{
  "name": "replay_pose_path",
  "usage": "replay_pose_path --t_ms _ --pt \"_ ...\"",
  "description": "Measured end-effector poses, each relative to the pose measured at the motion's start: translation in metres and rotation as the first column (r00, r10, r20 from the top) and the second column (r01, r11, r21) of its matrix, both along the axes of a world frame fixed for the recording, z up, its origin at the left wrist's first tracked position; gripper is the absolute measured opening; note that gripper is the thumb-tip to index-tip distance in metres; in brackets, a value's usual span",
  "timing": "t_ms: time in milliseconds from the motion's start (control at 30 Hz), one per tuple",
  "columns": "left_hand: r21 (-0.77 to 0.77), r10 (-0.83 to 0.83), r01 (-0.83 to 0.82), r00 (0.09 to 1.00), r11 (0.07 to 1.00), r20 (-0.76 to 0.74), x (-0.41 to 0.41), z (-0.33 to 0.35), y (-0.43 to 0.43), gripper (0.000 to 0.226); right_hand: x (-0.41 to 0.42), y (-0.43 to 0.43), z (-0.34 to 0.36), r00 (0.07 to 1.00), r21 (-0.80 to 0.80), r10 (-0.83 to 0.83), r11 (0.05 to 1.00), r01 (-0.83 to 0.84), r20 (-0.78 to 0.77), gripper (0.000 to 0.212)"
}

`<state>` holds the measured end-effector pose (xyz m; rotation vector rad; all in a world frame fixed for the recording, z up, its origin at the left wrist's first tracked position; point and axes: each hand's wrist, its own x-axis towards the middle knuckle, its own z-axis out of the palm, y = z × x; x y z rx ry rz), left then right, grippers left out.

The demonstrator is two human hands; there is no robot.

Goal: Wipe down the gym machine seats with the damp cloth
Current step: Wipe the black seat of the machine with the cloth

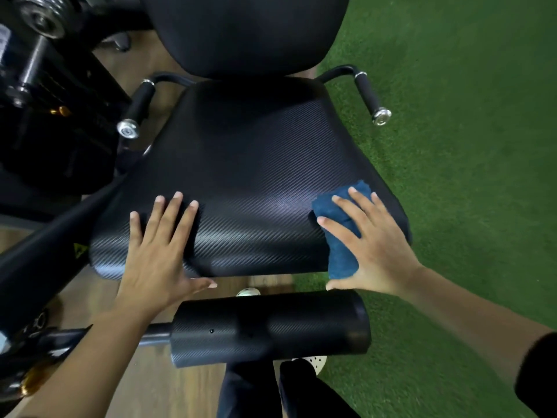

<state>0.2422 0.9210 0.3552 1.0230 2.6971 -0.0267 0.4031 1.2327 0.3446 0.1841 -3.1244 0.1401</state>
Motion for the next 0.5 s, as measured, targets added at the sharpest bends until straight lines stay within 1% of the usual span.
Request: replay_pose_path --t_ms 167,267,433,500 --pt "-0.002 0.049 -0.049 0.998 0.999 -0.044 -0.003 -0.004 -0.018 0.146 -0.036 -0.059 0.001 0.998 -0.015 0.059 0.998 -0.059 -0.039 0.116" --pt "-0.009 0.081 -0.081 0.996 0.997 -0.046 -0.004 -0.004 -0.024 0.145 -0.051 -0.089 -0.002 0.995 -0.036 0.085 0.996 -0.087 -0.051 0.108" --pt "-0.001 0.074 -0.074 0.996 0.997 -0.054 -0.008 -0.001 -0.028 0.144 -0.040 -0.068 -0.003 0.986 -0.031 0.142 0.989 -0.145 -0.086 0.090" --pt "0.004 0.079 -0.079 0.995 0.997 -0.062 -0.010 -0.001 -0.030 0.145 -0.026 -0.049 -0.005 0.985 -0.049 0.122 0.990 -0.129 -0.126 0.085"
